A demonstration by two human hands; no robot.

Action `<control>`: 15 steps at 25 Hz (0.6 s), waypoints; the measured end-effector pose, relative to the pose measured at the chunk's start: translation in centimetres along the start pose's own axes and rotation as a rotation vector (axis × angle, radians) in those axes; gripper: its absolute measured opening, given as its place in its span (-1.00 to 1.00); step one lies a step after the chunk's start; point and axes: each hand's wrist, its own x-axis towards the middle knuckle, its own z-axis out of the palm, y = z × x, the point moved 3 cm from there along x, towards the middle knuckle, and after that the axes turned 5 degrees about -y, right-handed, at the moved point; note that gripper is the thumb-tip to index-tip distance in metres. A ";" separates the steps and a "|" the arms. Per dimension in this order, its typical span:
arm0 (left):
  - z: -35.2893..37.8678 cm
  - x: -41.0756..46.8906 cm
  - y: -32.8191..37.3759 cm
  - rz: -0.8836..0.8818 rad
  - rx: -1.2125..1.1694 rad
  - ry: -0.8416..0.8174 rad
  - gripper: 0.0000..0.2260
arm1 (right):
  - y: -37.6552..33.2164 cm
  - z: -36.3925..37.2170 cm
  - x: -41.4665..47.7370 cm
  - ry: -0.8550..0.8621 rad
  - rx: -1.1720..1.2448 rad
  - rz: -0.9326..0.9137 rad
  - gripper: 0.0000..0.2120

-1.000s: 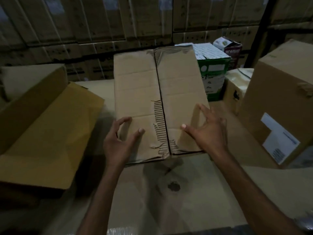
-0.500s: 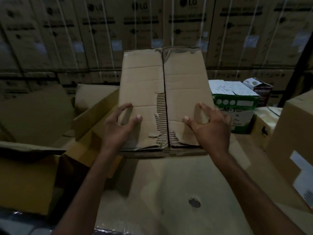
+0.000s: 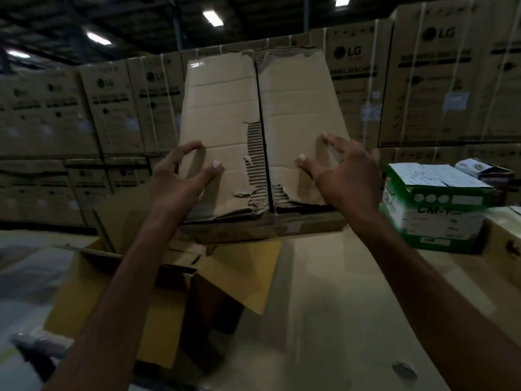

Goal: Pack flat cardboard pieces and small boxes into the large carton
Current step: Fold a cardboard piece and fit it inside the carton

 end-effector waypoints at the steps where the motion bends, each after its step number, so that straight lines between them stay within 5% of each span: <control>1: -2.0 1.2 -0.4 0.014 0.008 -0.001 -0.57 | -2.0 0.9 0.4 0.010 -0.006 -0.014 -0.27; 7: -13.2 8.7 -4.0 0.086 0.137 0.004 -0.44 | -12.8 9.6 2.2 0.050 0.038 -0.032 -0.27; 15: -20.4 15.2 -12.3 0.068 0.299 0.045 -0.33 | -18.6 22.1 4.3 -0.068 0.058 0.051 -0.30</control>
